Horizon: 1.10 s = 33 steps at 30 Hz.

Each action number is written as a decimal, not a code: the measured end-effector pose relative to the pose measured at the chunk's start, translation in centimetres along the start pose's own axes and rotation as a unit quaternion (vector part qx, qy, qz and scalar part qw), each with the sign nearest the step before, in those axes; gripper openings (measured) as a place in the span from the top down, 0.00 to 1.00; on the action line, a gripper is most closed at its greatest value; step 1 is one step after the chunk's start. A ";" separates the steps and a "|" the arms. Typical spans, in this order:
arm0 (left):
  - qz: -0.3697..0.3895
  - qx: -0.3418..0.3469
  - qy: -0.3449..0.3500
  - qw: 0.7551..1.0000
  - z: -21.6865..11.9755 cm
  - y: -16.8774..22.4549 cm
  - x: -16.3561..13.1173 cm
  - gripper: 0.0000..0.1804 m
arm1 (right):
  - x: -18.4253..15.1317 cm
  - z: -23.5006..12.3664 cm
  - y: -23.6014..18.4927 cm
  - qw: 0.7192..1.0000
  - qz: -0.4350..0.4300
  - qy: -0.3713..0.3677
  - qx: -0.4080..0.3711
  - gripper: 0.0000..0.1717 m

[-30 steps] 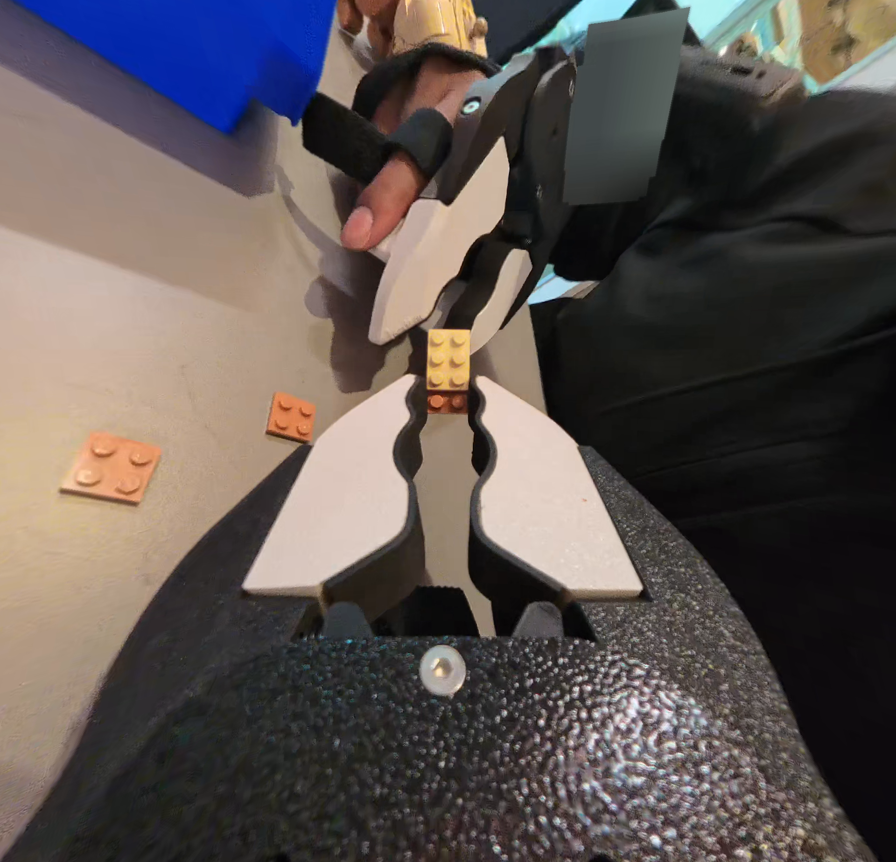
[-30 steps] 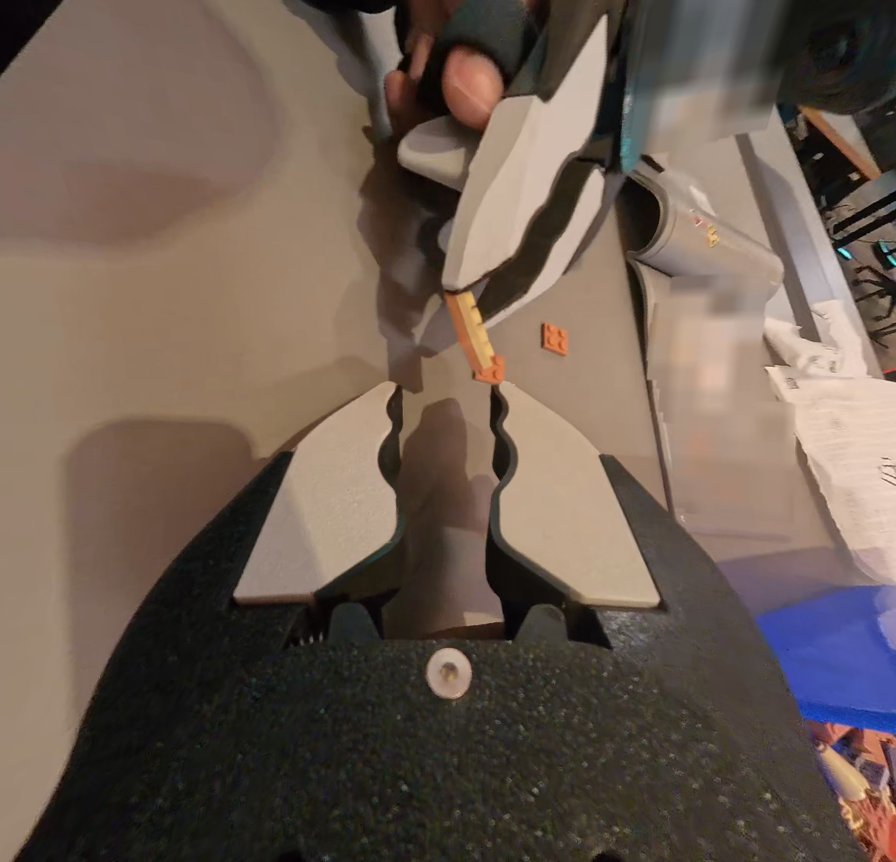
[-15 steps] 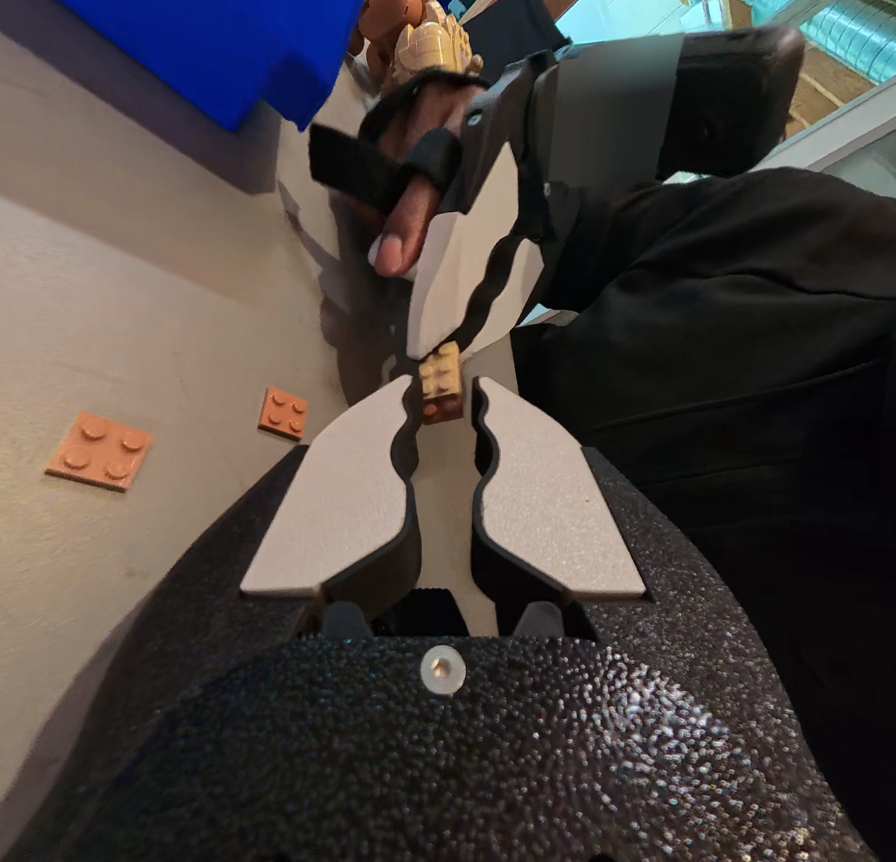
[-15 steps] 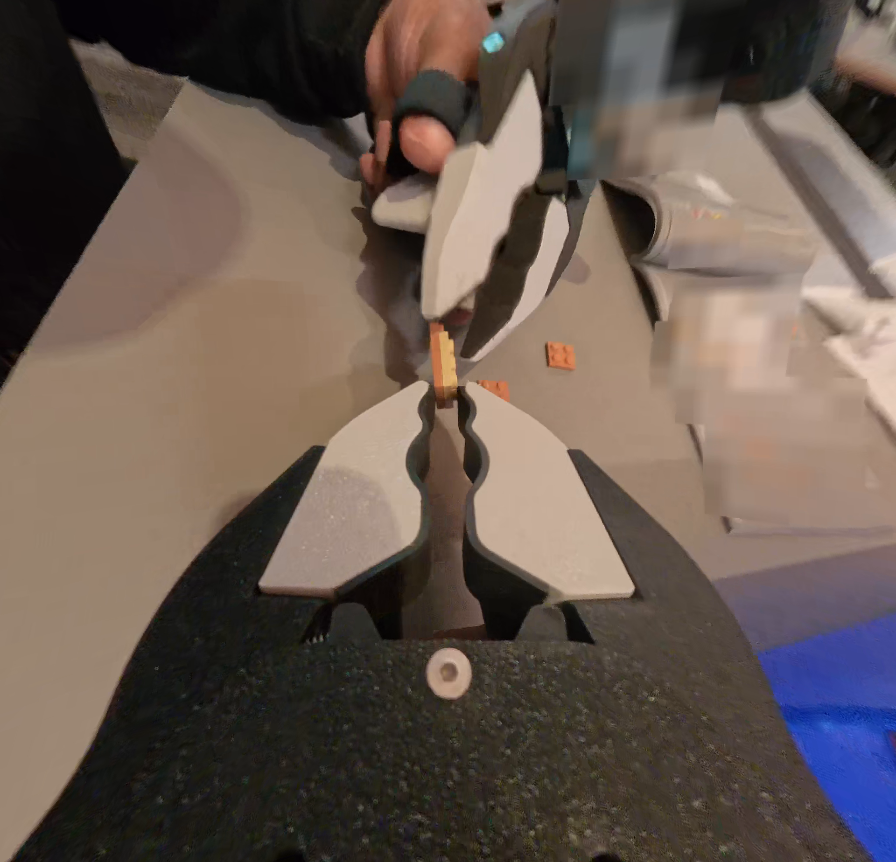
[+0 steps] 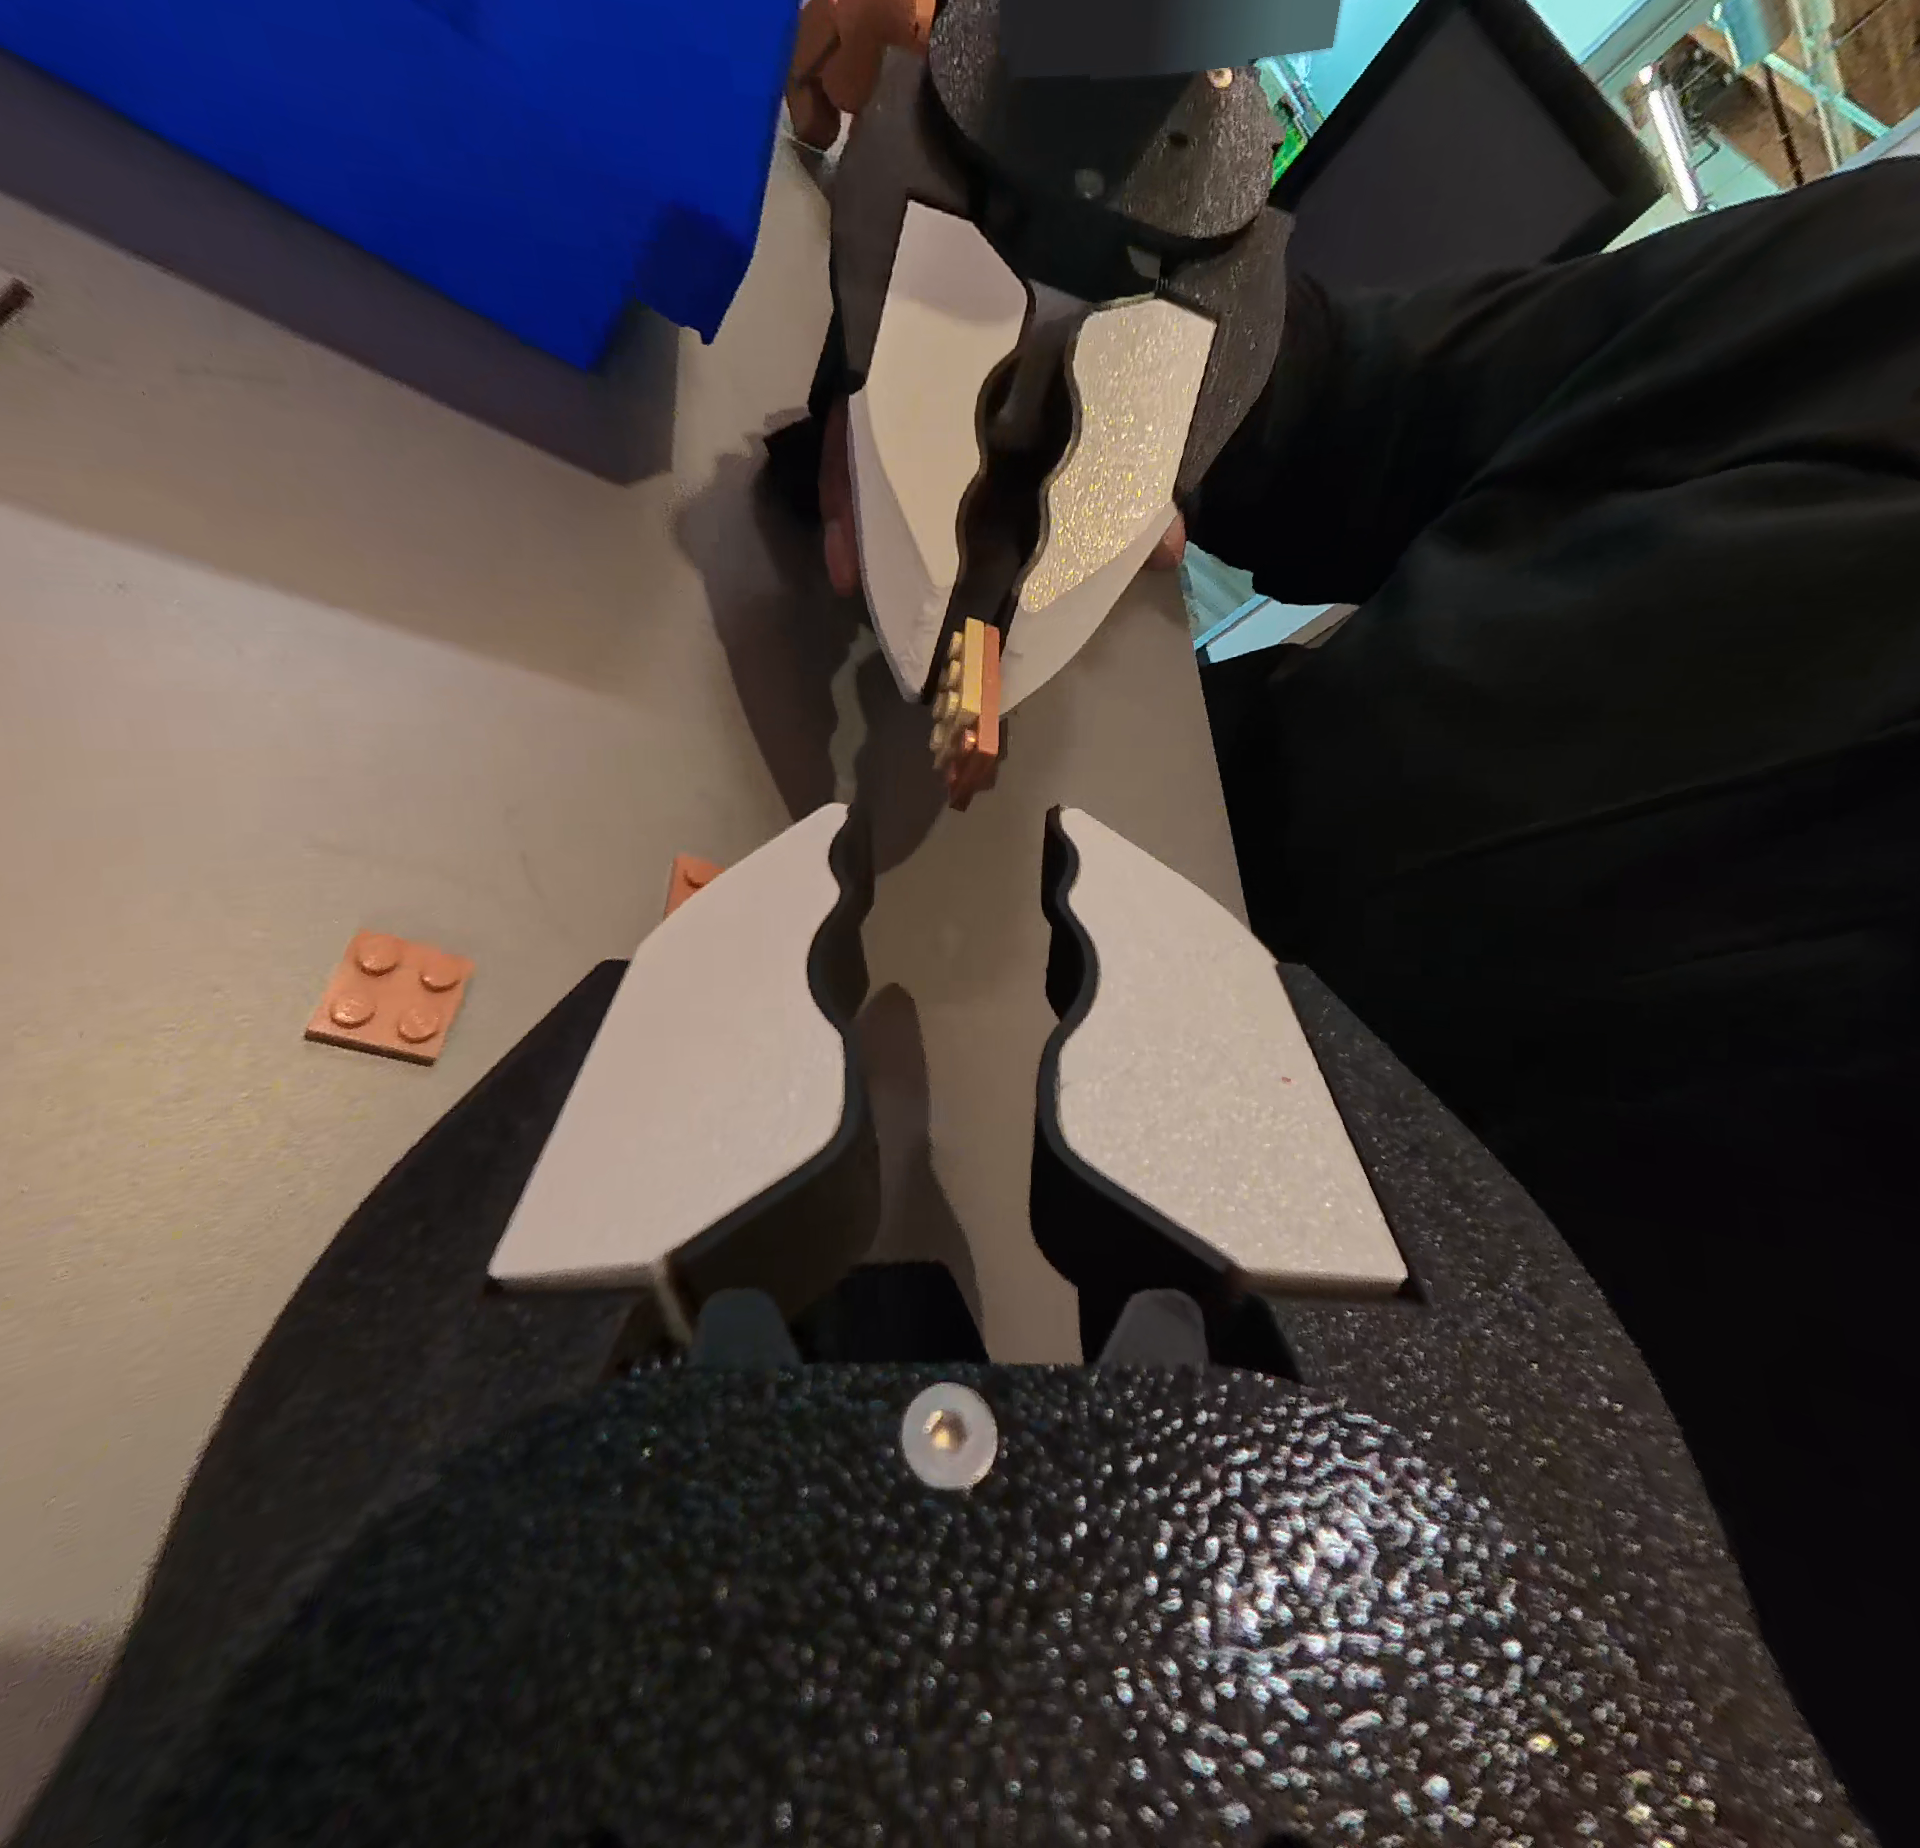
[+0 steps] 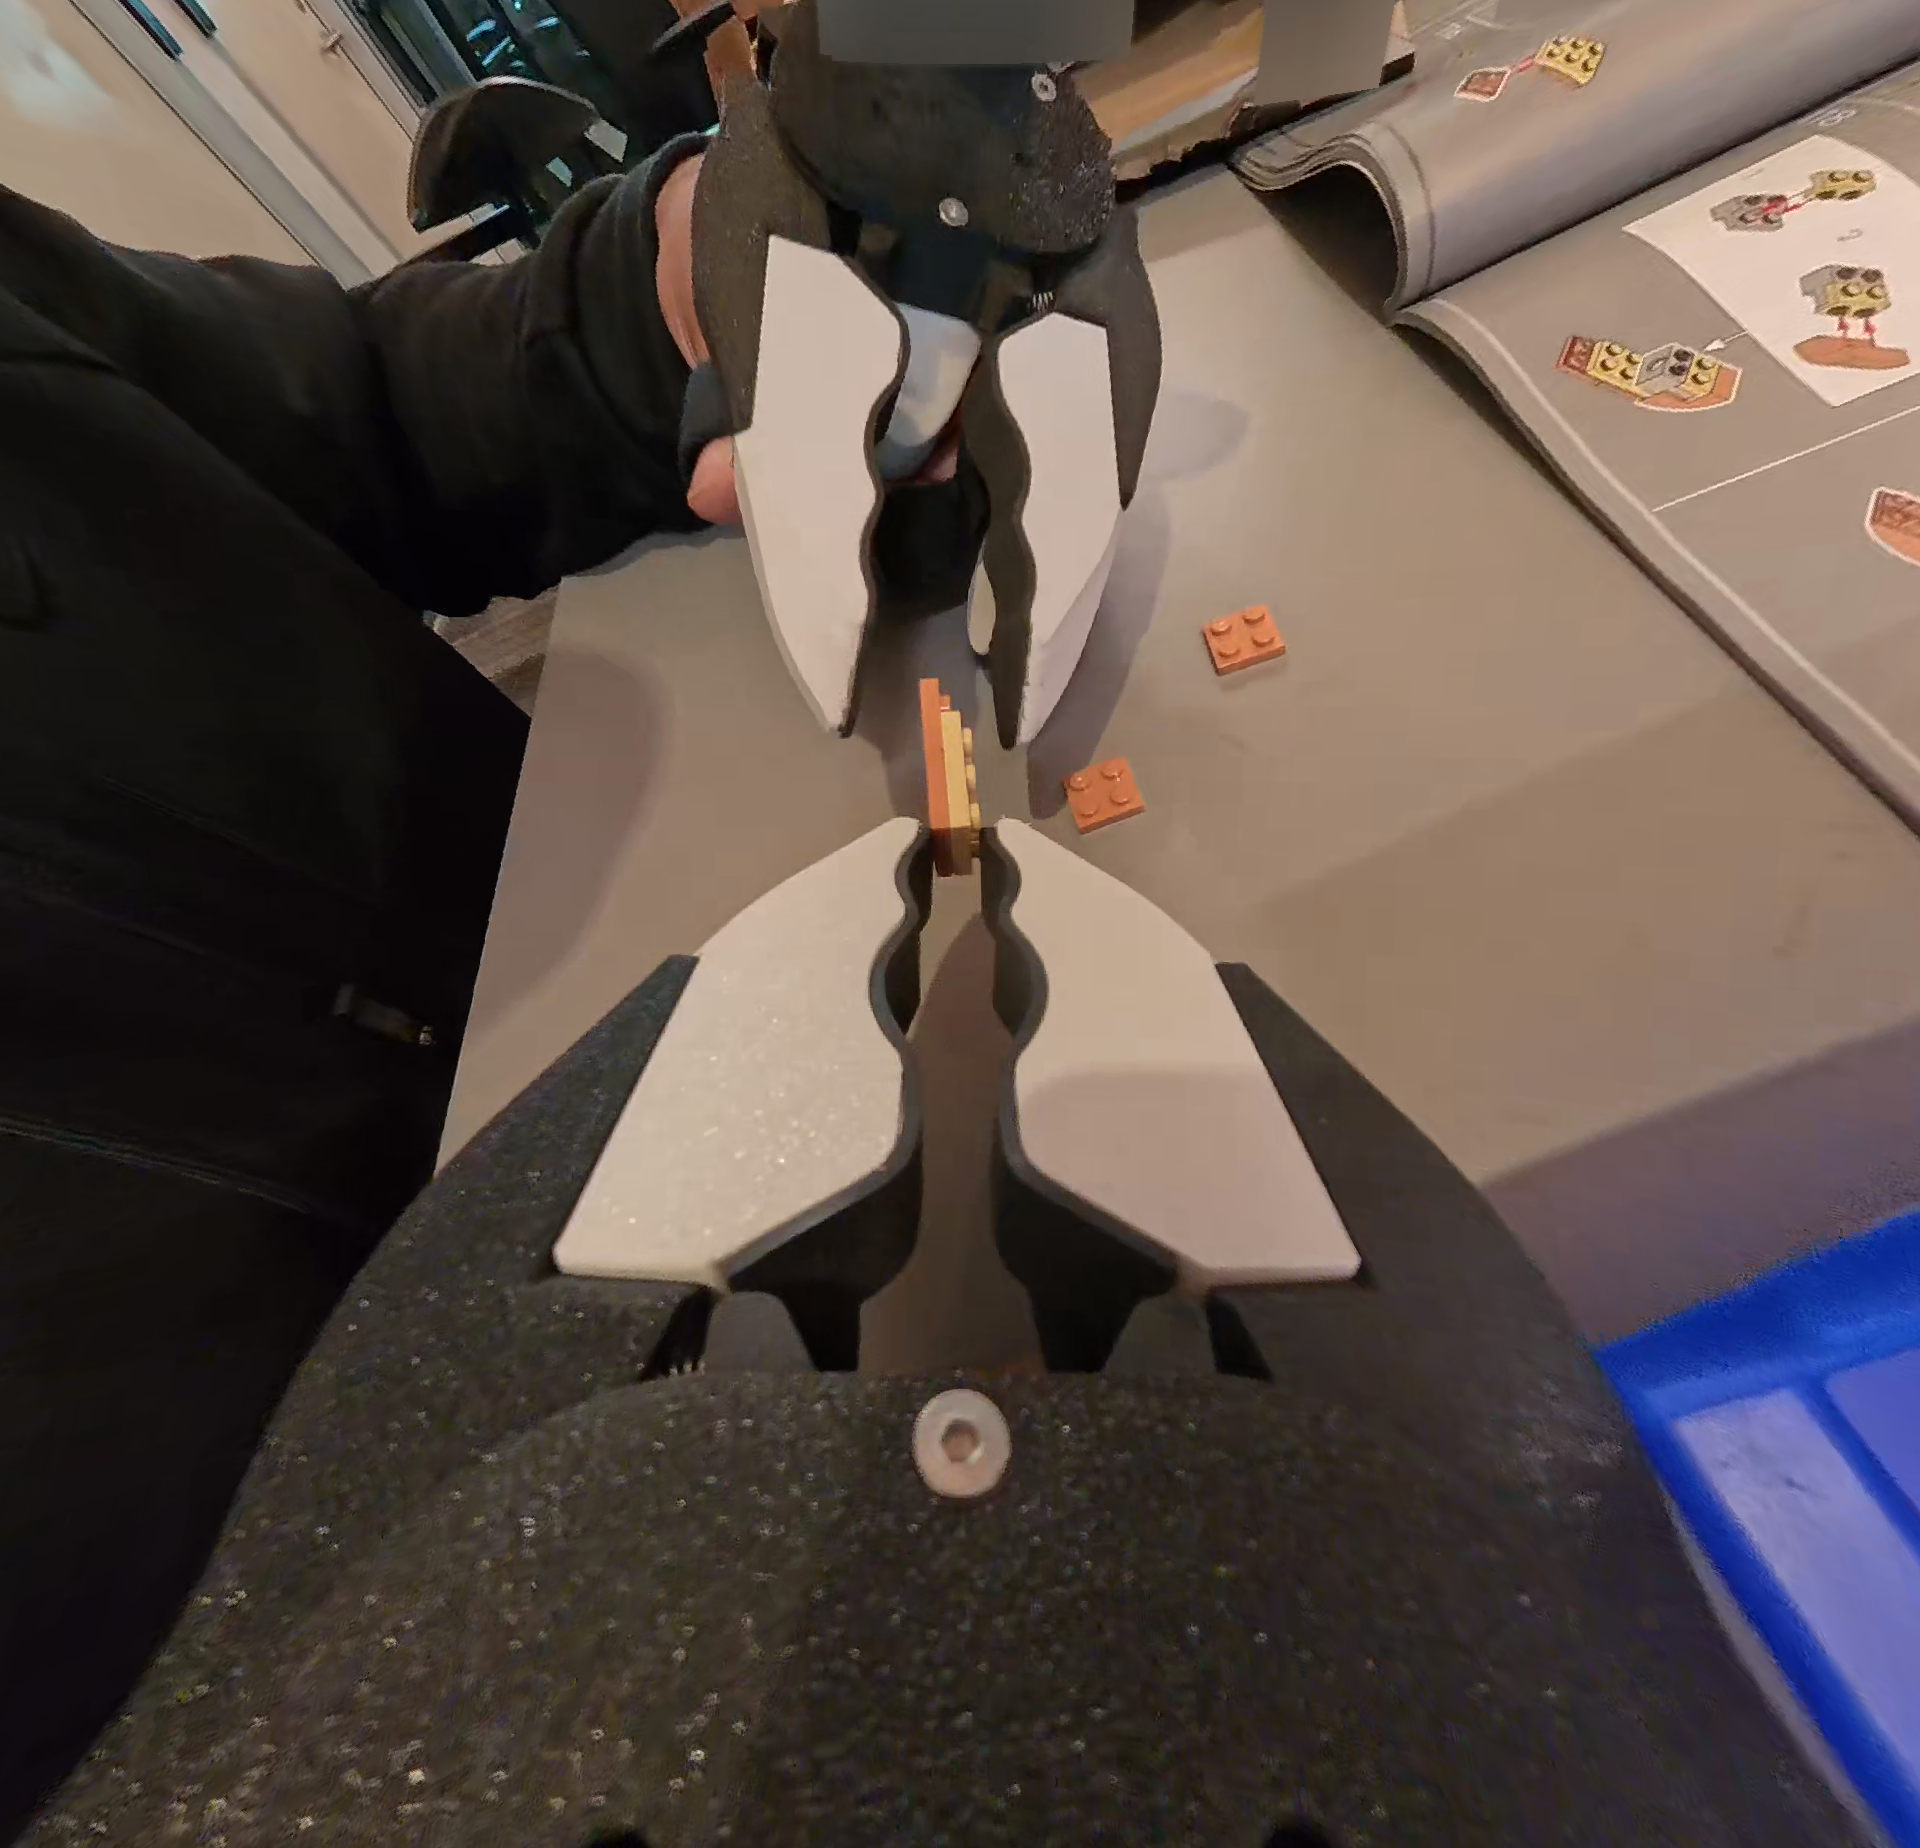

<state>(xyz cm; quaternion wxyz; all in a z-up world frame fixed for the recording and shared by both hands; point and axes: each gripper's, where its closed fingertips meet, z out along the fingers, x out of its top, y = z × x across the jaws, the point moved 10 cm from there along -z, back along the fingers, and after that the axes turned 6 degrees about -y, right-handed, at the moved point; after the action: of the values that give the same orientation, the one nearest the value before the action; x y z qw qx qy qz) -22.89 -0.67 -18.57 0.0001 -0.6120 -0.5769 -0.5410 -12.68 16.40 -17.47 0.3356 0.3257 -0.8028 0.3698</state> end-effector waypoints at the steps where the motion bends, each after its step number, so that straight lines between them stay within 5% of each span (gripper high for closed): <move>1: 0.001 0.002 -0.001 1.000 0.0 0.0 0.0 0.83 | 0.0 0.1 -0.1 1.000 -0.004 -0.001 -0.002 0.95; 9: 0.004 0.010 -0.007 1.000 0.1 0.1 -0.1 0.83 | 0.1 0.1 -0.3 1.000 -0.022 0.002 -0.012 0.95; 13: 0.009 0.010 -0.012 1.000 0.2 0.2 -0.1 0.83 | 0.1 0.0 -0.8 0.989 -0.124 0.011 -0.085 0.95; 18: 0.011 0.010 -0.010 1.000 0.1 0.3 -0.1 0.83 | -0.8 0.4 -2.1 0.899 -0.366 -0.006 -0.242 0.95; 24: 0.021 0.015 -0.012 1.000 0.2 0.5 -0.1 0.83 | -1.4 1.1 -3.7 0.814 -0.498 -0.003 -0.299 0.95; 33: 0.031 0.013 -0.010 0.999 0.3 0.7 0.0 0.83 | -1.7 1.4 -3.6 0.800 -0.516 -0.008 -0.306 0.95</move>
<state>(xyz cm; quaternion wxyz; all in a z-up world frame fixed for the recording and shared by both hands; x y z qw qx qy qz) -22.17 -0.73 -18.31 0.0191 -0.6350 -0.5646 -0.5269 -9.34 13.88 -18.15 0.5526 0.5753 -0.5899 -0.1253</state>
